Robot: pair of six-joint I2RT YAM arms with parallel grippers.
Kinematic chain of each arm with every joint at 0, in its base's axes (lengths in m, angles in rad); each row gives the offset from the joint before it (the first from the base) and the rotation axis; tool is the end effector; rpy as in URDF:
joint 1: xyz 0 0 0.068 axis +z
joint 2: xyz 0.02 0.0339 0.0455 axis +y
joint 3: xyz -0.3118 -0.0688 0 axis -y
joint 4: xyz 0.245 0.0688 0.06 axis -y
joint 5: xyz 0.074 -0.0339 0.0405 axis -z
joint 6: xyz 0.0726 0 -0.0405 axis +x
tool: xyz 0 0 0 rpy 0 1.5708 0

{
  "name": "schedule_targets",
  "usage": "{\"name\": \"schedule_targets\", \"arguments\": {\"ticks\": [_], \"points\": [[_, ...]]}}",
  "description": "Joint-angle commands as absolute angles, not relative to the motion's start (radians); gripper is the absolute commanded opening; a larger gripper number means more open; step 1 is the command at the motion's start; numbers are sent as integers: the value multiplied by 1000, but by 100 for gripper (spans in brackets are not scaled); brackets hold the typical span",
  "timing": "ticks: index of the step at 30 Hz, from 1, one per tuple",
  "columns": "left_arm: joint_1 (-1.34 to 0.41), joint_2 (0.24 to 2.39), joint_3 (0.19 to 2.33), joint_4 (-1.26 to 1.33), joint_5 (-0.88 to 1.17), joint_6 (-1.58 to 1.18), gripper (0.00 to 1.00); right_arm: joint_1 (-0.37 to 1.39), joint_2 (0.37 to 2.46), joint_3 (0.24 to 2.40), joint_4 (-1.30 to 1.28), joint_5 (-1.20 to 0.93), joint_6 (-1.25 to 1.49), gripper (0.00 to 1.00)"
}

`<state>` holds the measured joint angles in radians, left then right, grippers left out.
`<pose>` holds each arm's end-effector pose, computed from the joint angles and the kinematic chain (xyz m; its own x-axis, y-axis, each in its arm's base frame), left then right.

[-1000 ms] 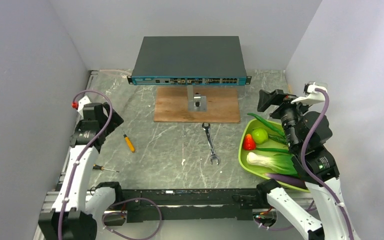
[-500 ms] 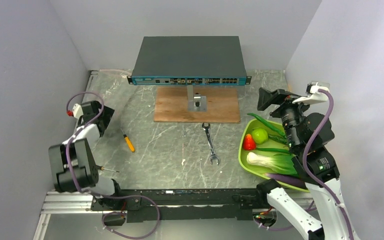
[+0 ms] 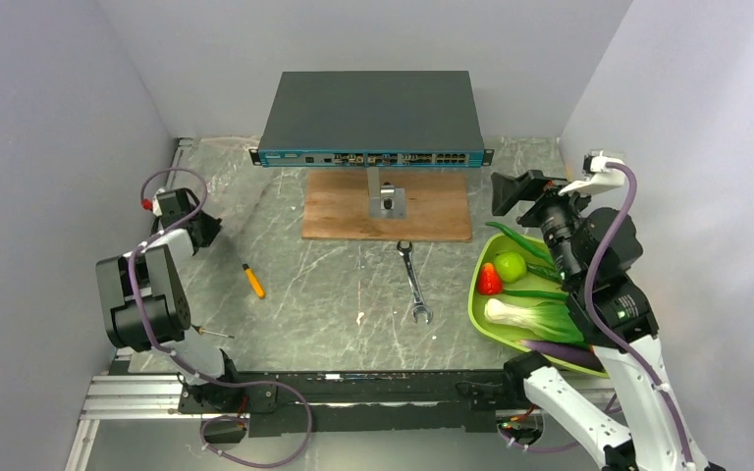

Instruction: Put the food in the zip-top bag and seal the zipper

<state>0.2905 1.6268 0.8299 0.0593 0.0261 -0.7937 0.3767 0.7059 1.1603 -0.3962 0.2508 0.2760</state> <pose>0.3455 0.1013 0.1930 -0.2609 -0.8219 -0.5064 -0.6472 0.5381 -0.5400 0.1188 0.0276 0.4856 0.0177 0.2909 -0.9566 -0.1359 0.9486 0.2859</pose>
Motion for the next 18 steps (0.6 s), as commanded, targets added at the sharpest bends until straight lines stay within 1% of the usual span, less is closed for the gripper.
{"name": "schedule_targets", "arguments": {"ticks": [1, 5, 9, 13, 18], "points": [[290, 1528, 878, -45, 226, -730, 0, 379, 755, 1208, -421, 202, 321, 100], [241, 1368, 822, -156, 386, -661, 0, 380, 779, 1206, -464, 200, 397, 100], [114, 1141, 791, -363, 387, -527, 0, 378, 782, 1157, -480, 119, 462, 100], [8, 892, 766, -574, 358, -473, 0, 379, 774, 1076, -512, 46, 500, 100], [-68, 742, 748, -760, 425, -481, 0, 379, 713, 937, -506, -42, 529, 100]]}}
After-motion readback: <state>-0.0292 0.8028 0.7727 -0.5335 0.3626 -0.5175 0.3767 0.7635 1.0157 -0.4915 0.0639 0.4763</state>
